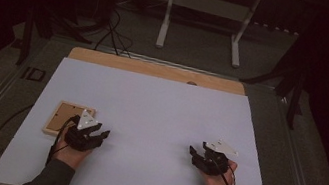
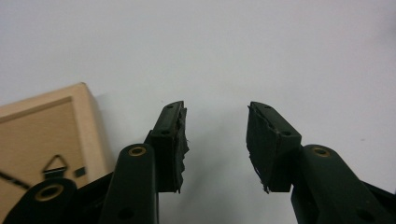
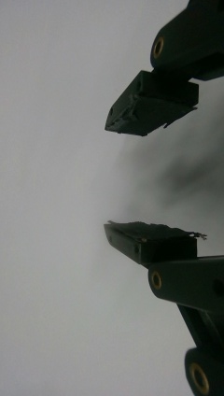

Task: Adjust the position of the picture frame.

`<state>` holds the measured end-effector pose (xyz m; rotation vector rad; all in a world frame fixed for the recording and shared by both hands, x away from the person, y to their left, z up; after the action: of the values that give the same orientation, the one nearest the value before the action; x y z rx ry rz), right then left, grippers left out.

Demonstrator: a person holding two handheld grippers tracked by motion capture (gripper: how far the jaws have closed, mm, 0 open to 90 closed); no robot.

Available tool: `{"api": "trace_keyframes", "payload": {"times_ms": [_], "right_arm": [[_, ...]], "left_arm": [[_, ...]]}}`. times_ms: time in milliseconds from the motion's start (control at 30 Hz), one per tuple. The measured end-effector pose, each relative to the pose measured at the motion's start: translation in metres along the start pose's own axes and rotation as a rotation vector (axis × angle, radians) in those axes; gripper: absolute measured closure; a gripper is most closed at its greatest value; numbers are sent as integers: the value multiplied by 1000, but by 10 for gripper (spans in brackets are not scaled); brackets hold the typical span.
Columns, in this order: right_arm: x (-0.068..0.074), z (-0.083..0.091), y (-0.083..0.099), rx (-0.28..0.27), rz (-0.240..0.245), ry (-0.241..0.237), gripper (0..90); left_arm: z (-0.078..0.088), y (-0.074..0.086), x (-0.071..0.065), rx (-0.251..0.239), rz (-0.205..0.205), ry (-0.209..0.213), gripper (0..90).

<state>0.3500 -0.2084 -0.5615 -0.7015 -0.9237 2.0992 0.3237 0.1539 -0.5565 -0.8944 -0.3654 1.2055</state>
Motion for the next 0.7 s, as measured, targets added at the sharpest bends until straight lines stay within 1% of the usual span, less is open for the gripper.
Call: {"api": "trace_keyframes", "payload": {"times_ms": [33, 67, 100, 167, 200, 300, 367, 400, 600, 667, 700], "right_arm": [[-1, 2, -1, -14, 3, -1, 439], [-1, 2, -1, -14, 3, -1, 439], [-1, 5, -3, -31, 2, 2, 439], [-2, 7, -4, -38, 4, 2, 439], [-2, 9, -6, -50, 5, 1, 438], [-1, 10, -7, -55, 9, -2, 438], [1, 11, -8, -57, 17, -6, 438], [2, 11, -8, -59, 23, -5, 437], [2, 10, -7, -47, 34, 2, 438], [2, 10, -8, -51, 37, 1, 438], [2, 10, -8, -53, 38, 1, 438]], "left_arm": [[0, 0, 0, 0, 0, 0, 570], [2, 0, 2, 1, 4, 4, 570], [3, 0, 4, 3, 11, 12, 571], [4, 0, 9, 3, 22, 17, 574], [4, -1, 12, 9, 35, 23, 579], [5, -1, 15, 18, 33, 20, 592], [5, -1, 16, 26, 27, 17, 594], [5, 0, 17, 32, 19, 17, 611], [5, -2, 16, 33, -4, 20, 644], [8, -3, 16, 22, -16, 36, 713], [9, -4, 17, 16, -25, 22, 730]]}}
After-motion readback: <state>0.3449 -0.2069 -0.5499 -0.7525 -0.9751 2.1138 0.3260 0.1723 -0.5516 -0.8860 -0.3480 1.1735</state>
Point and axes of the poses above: each handheld gripper's, and its own axes: z roughly backward along the jaws, y roughly out of its underside, x roughly to its left, the point moved 7 cm from there along -z, roughly forward along the jaws, and after that the axes turned 12 degrees about z, right-handed, at the moved point
